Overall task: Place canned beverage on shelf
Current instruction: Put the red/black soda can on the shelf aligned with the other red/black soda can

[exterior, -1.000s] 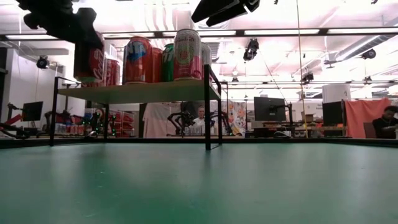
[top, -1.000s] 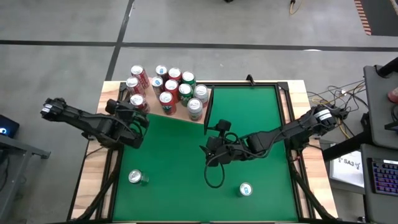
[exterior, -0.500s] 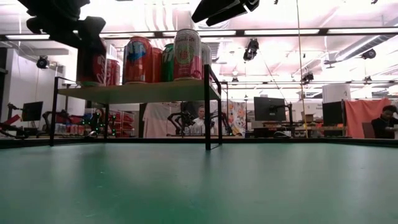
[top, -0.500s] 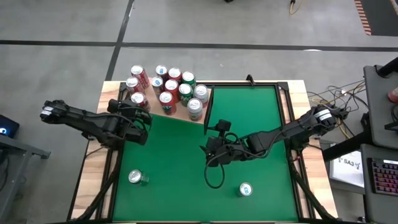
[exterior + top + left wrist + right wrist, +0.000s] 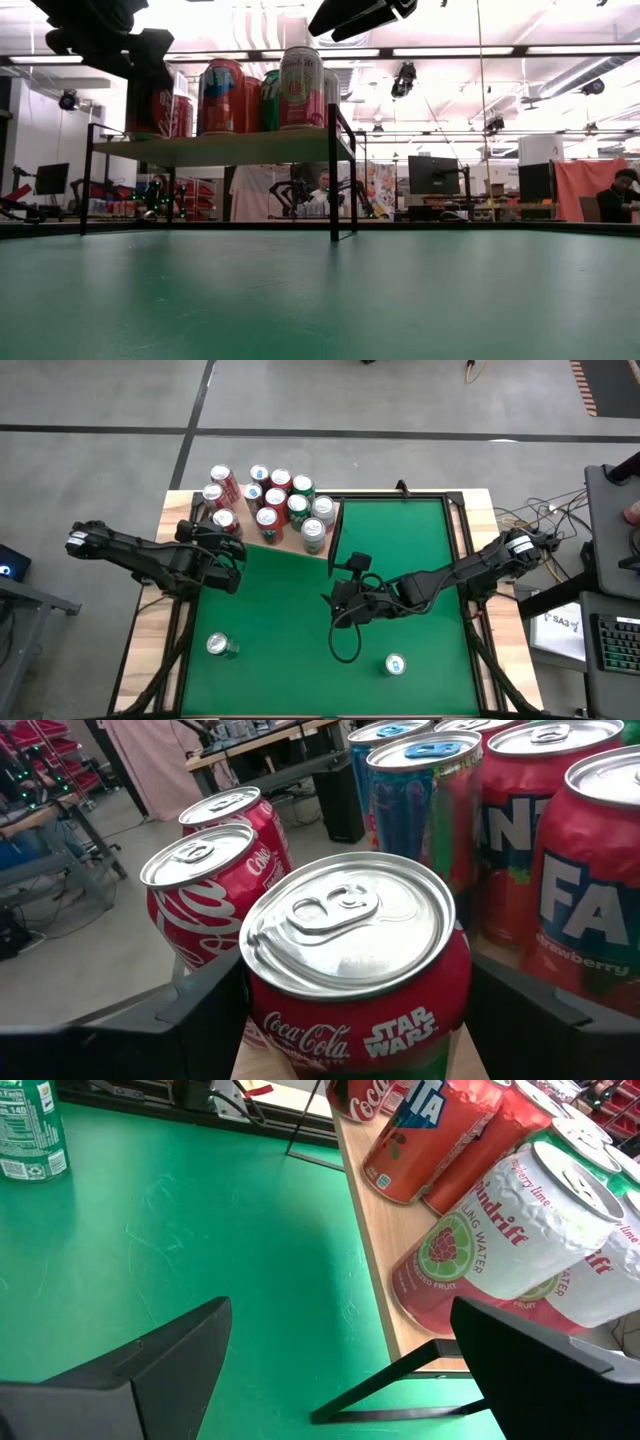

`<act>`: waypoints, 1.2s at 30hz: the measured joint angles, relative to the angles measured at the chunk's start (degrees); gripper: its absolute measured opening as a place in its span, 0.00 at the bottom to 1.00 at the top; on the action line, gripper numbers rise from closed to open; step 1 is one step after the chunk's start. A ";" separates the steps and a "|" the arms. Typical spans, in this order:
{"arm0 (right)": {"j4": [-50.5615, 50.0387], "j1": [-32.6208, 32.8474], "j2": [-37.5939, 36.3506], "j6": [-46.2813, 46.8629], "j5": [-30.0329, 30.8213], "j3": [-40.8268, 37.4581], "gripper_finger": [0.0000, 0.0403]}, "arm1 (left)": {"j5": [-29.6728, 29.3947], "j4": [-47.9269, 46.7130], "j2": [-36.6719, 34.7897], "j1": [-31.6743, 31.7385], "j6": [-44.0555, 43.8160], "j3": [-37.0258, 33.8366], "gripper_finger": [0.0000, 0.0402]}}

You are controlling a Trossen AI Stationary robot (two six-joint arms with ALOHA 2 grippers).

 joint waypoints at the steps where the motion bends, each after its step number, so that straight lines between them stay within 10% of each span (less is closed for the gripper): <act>1: 0.00 0.00 -0.01 0.00 0.00 0.00 0.91 | 0.02 0.00 0.00 0.00 0.00 0.00 0.73; 23: 0.00 0.00 -0.02 -0.39 0.00 -0.02 0.91 | -1.27 1.31 -0.09 0.66 0.10 0.67 0.98; 36: -0.04 0.00 -1.68 -1.42 0.04 -0.04 0.91 | 1.78 1.24 -0.07 0.59 17.11 14.97 0.98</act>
